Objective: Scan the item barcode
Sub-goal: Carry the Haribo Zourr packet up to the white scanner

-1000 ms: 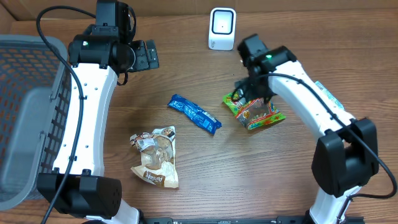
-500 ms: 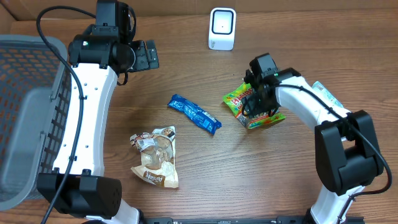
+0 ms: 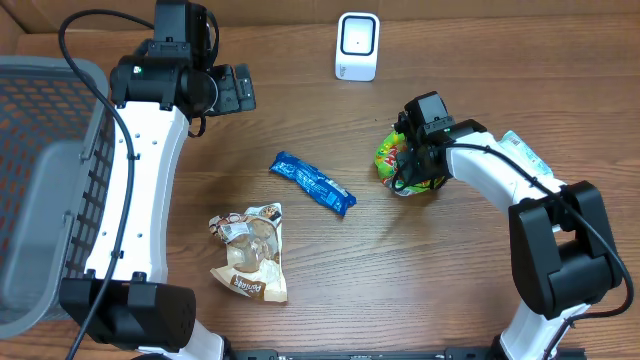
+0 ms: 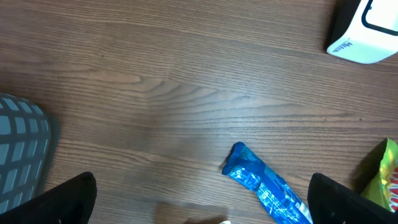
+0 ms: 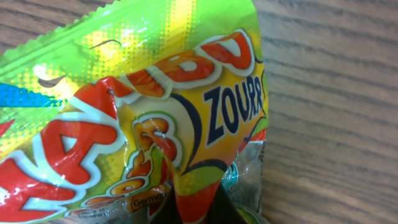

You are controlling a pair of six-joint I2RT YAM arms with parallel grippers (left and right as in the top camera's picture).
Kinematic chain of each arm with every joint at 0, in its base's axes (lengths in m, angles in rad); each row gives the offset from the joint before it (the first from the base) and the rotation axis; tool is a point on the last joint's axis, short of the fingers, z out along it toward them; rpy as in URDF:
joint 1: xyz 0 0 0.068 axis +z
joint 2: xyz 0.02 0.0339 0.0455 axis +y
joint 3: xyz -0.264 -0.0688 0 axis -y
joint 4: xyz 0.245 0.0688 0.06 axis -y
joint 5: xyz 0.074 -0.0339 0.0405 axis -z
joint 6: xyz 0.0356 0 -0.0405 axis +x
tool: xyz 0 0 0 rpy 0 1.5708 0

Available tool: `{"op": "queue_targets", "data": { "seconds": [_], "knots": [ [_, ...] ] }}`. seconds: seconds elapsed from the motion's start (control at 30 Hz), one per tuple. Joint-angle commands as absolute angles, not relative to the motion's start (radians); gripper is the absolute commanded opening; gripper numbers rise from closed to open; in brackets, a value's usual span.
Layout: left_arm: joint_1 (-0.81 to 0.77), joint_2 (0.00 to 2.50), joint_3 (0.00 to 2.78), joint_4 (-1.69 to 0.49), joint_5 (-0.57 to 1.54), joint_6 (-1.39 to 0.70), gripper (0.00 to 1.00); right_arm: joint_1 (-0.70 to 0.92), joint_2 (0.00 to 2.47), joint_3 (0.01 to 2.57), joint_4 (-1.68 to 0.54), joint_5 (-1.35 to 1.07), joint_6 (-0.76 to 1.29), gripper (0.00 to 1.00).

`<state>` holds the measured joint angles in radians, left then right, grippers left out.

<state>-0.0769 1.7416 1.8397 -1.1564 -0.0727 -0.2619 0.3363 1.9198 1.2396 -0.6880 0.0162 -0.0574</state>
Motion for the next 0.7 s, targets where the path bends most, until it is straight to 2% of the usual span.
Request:
{"op": "queue_targets", "data": {
  "seconds": [0.0, 0.17, 0.3, 0.67],
  "knots": [
    [-0.079, 1.747, 1.867, -1.155, -0.081, -0.258, 1.00, 0.338, 1.928, 1.301, -0.727, -0.003, 0.033, 0.04],
    [-0.079, 1.747, 1.867, -1.155, -0.081, -0.258, 1.00, 0.341, 1.845, 1.454, -0.713, -0.002, 0.099, 0.04],
    [-0.079, 1.747, 1.867, -1.155, -0.081, -0.258, 1.00, 0.350, 1.777, 1.538, -0.614, 0.024, 0.123, 0.04],
    [-0.079, 1.747, 1.867, -1.155, -0.081, -0.258, 1.00, 0.399, 1.846, 1.544, -0.041, 0.439, 0.255, 0.04]
  ]
}}
